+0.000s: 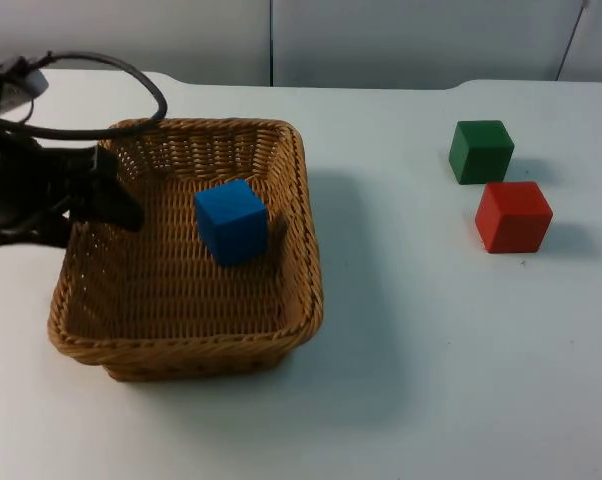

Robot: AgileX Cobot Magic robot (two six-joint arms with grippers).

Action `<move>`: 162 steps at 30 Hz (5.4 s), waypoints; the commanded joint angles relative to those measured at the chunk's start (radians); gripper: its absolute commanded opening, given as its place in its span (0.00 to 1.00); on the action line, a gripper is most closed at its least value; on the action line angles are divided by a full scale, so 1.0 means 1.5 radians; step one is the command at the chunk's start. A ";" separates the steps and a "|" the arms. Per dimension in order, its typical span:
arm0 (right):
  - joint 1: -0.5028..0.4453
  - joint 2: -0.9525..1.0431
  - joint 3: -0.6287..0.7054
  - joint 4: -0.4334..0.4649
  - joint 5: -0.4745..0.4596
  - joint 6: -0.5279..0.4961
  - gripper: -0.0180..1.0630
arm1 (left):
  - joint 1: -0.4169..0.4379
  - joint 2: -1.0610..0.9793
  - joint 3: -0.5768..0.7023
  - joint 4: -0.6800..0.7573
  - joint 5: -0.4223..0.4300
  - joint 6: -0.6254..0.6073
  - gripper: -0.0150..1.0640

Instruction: Pick up the basket with the left hand and place the blue cube into the basket with the right hand.

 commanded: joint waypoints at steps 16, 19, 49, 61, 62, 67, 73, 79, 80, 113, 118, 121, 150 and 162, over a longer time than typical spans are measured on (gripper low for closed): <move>0.001 -0.003 0.002 -0.006 -0.025 -0.003 0.77 | 0.019 -0.440 -0.006 0.177 -0.026 -0.174 0.66; 0.001 -0.003 0.002 -0.004 -0.026 -0.003 0.77 | 0.019 -0.559 -0.004 0.236 0.005 -0.234 0.66; 0.001 -0.003 0.002 0.016 -0.035 -0.034 0.77 | 0.020 -1.287 0.246 0.899 0.299 -0.855 0.66; 0.001 -0.003 0.002 0.010 -0.035 -0.034 0.77 | 0.020 -1.305 0.257 0.936 0.321 -0.855 0.66; 0.001 -0.003 0.002 0.010 -0.035 -0.034 0.77 | 0.020 -1.305 0.257 0.936 0.321 -0.855 0.66; 0.001 -0.003 0.002 0.009 -0.035 -0.034 0.77 | 0.020 -1.305 0.265 0.942 0.349 -0.854 0.66; 0.001 -0.003 0.002 0.008 -0.035 -0.034 0.77 | 0.020 -1.305 0.275 0.961 0.360 -0.865 0.66; 0.001 -0.003 0.002 0.013 -0.036 -0.038 0.77 | 0.020 -1.305 0.275 0.961 0.360 -0.865 0.66; 0.001 -0.003 0.002 0.023 -0.036 -0.046 0.77 | 0.020 -1.305 0.275 0.961 0.360 -0.865 0.66; 0.003 -0.128 -0.051 0.119 0.193 -0.160 0.77 | 0.020 -1.305 0.275 0.961 0.360 -0.865 0.91; 0.004 -0.128 -0.019 0.115 0.167 -0.160 0.77 | 0.020 -1.305 0.275 0.961 0.360 -0.865 0.91; 0.005 -0.128 -0.016 0.117 0.163 -0.160 0.77 | 0.020 -1.305 0.275 0.961 0.360 -0.865 0.91; 0.006 -0.128 -0.016 0.150 0.163 -0.213 0.77 | 0.020 -1.305 0.275 0.961 0.360 -0.865 0.91; 0.006 -0.128 -0.016 0.150 0.163 -0.213 0.99 | 0.020 -1.305 0.275 0.961 0.360 -0.865 0.91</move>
